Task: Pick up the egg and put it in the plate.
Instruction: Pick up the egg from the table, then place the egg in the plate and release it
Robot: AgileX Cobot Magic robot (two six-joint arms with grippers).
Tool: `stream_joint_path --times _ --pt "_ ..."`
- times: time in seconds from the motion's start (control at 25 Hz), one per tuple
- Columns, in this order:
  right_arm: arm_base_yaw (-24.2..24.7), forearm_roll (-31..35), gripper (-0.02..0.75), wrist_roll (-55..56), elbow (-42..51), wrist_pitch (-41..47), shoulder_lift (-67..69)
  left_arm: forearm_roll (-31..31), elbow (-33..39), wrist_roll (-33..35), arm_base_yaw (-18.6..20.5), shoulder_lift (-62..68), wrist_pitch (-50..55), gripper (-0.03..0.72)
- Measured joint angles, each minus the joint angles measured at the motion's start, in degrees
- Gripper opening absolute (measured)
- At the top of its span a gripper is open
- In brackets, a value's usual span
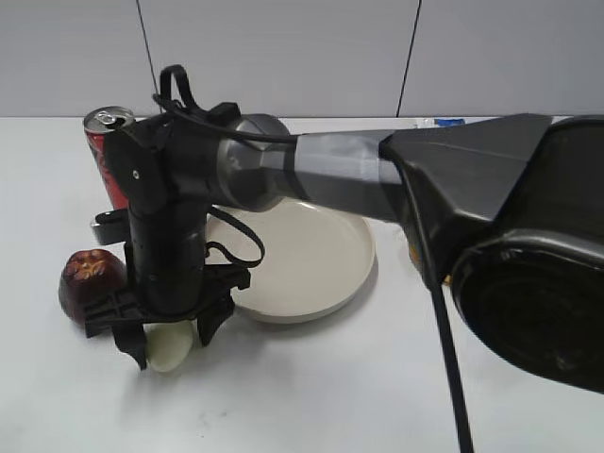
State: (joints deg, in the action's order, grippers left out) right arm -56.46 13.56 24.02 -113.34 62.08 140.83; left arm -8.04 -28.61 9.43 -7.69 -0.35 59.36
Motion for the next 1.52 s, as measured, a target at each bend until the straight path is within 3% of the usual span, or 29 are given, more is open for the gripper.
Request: stream_joint_path --times 0.12,0.32,0.6,1.04,1.4,1.52 --pt "0.0 -0.3 0.455 0.0 -1.6 0.9 0.3 0.0 0.0 0.0 0.0 0.0 0.0 0.230" --pt "0.0 -2.6 0.455 -1.9 -8.9 5.0 0.3 0.0 0.0 0.0 0.0 0.0 0.0 0.230" --pt "2.1 -15.4 0.455 -4.7 -18.2 7.0 0.0 0.0 0.0 0.0 0.0 0.0 0.0 0.230" --pt "13.2 -9.1 0.455 -10.7 -9.3 7.2 -0.4 0.0 0.0 0.0 0.0 0.0 0.0 0.230" --pt "15.3 -5.8 0.457 -11.7 -5.5 7.4 -2.2 0.0 0.0 0.0 0.0 0.0 0.0 0.230" --pt "15.3 -5.5 0.599 -12.2 -5.4 7.4 -2.2 0.0 0.0 0.0 0.0 0.0 0.0 0.230"
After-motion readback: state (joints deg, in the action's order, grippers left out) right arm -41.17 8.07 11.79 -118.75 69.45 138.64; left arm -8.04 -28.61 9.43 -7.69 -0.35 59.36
